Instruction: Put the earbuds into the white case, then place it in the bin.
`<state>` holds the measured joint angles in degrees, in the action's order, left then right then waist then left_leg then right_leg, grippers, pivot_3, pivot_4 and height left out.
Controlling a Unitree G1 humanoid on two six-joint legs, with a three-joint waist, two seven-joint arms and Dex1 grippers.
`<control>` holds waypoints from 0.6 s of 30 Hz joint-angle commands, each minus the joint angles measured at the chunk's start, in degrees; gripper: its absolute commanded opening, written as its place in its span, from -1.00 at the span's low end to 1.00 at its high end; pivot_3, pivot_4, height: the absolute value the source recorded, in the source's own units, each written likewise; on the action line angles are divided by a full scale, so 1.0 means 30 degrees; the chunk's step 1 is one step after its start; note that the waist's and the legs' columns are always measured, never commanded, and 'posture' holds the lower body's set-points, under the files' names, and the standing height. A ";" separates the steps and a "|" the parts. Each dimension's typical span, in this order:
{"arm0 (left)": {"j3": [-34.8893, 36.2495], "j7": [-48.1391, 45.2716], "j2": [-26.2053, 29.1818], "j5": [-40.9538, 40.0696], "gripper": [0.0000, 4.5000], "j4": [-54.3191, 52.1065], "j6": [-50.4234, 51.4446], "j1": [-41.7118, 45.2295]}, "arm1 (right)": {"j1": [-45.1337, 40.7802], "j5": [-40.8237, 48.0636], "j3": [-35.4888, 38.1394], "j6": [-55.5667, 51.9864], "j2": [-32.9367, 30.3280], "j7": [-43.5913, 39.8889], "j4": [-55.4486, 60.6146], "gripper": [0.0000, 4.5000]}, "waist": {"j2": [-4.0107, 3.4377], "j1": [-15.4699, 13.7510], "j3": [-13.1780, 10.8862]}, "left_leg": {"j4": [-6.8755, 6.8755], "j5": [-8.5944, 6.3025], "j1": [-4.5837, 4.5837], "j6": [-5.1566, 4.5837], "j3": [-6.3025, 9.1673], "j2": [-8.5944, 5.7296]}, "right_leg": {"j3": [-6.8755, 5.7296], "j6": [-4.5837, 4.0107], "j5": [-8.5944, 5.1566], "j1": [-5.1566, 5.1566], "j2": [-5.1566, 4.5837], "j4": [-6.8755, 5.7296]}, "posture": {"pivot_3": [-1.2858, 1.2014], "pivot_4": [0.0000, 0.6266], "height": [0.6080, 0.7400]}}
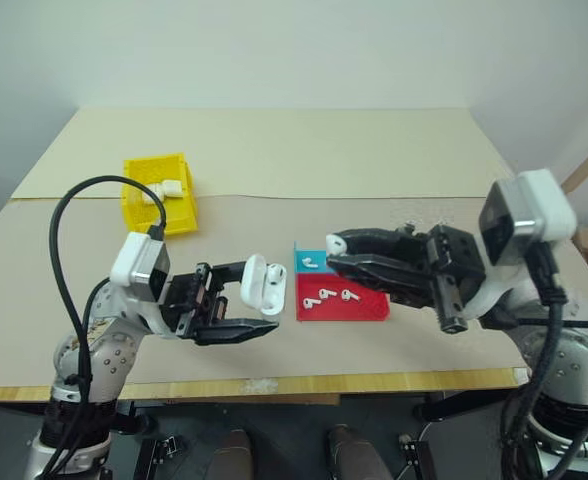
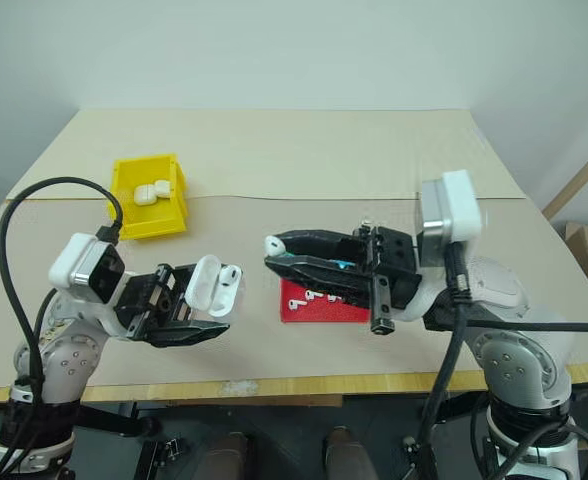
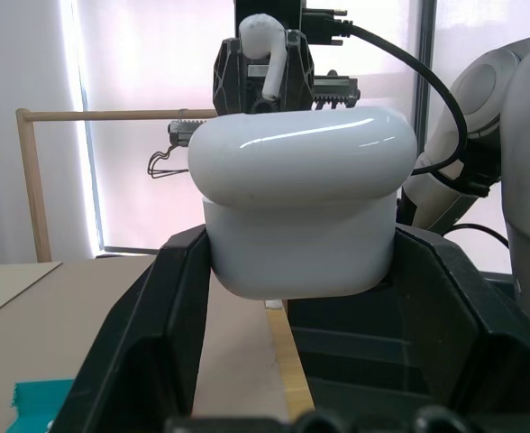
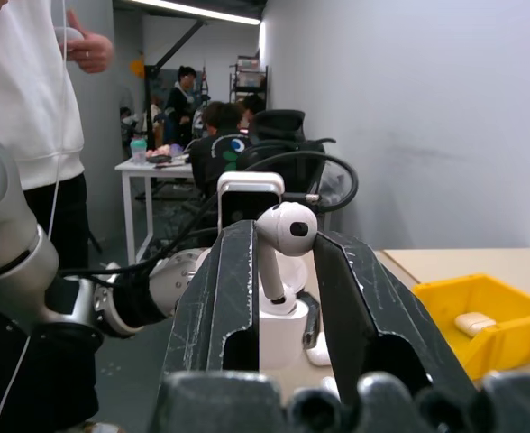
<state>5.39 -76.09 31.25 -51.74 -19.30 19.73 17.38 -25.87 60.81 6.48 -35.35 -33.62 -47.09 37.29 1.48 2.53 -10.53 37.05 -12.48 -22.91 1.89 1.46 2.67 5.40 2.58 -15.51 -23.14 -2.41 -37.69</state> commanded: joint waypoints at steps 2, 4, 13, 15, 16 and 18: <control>-0.0067 -0.0042 0.0048 -0.0074 0.23 -0.0037 0.0134 0.0516 | -0.0322 -0.0563 -0.0428 0.0018 -0.0497 0.0189 0.0349 -0.54 | 0.0001 0.0013 0.0000 | 0.0000 0.0000 0.0000 0.0000 -0.0001 0.0000 | 0.0002 0.0000 0.0000 0.0001 0.0000 0.0005 | 0.03 -0.52 1.00; -0.0136 0.0089 -0.0007 0.0044 0.23 0.0033 0.0131 0.0652 | -0.0541 -0.0745 -0.0676 0.0067 -0.0496 0.0217 0.0221 -0.54 | 0.0001 0.0009 0.0000 | -0.0001 0.0000 -0.0001 0.0000 0.0001 0.0001 | 0.0000 0.0000 0.0000 0.0000 0.0000 0.0004 | 0.03 -0.52 1.00; -0.0497 -0.0070 0.0039 0.0817 0.23 0.0708 -0.0130 0.0954 | -0.1549 -0.0629 -0.1323 -0.0177 -0.0385 0.0178 -0.0248 -0.54 | 0.0002 -0.0008 0.0000 | 0.0000 0.0000 -0.0007 0.0000 0.0003 0.0000 | -0.0003 0.0000 0.0000 -0.0001 -0.0001 0.0013 | 0.03 -0.52 1.00; -0.0530 -0.0173 0.0018 0.0918 0.23 0.0984 -0.0165 0.1147 | -0.1665 -0.0425 -0.1422 -0.0370 -0.0406 0.0113 -0.0343 -0.54 | 0.0003 -0.0011 -0.0001 | 0.0000 0.0000 -0.0010 -0.0001 0.0002 0.0001 | -0.0003 0.0000 0.0000 -0.0004 -0.0001 0.0012 | 0.03 -0.52 1.00; -0.0593 -0.0186 -0.0048 0.0983 0.23 0.1070 -0.0197 0.1216 | -0.1701 -0.0349 -0.1461 -0.0441 -0.0418 0.0061 -0.0380 -0.54 | 0.0002 -0.0010 -0.0001 | 0.0000 0.0000 -0.0008 0.0000 0.0003 0.0001 | -0.0005 0.0000 0.0001 -0.0003 0.0000 0.0011 | 0.03 -0.52 1.00; -0.0859 -0.0075 -0.0357 0.1217 0.23 0.1227 -0.0344 0.1365 | -0.1735 -0.0200 -0.1543 -0.0623 -0.0432 -0.0075 -0.0421 -0.54 | 0.0002 -0.0007 0.0000 | 0.0000 0.0000 -0.0007 0.0000 0.0005 0.0001 | -0.0006 -0.0001 0.0001 -0.0003 0.0000 0.0009 | 0.03 -0.52 1.00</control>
<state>3.36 -76.21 30.88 -48.61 -15.15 19.72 20.48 -30.20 58.35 1.39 -36.88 -34.79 -46.98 35.38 1.49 2.51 -10.53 37.05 -12.48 -22.93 1.89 1.47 2.67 5.38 2.58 -15.51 -23.15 -2.41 -37.66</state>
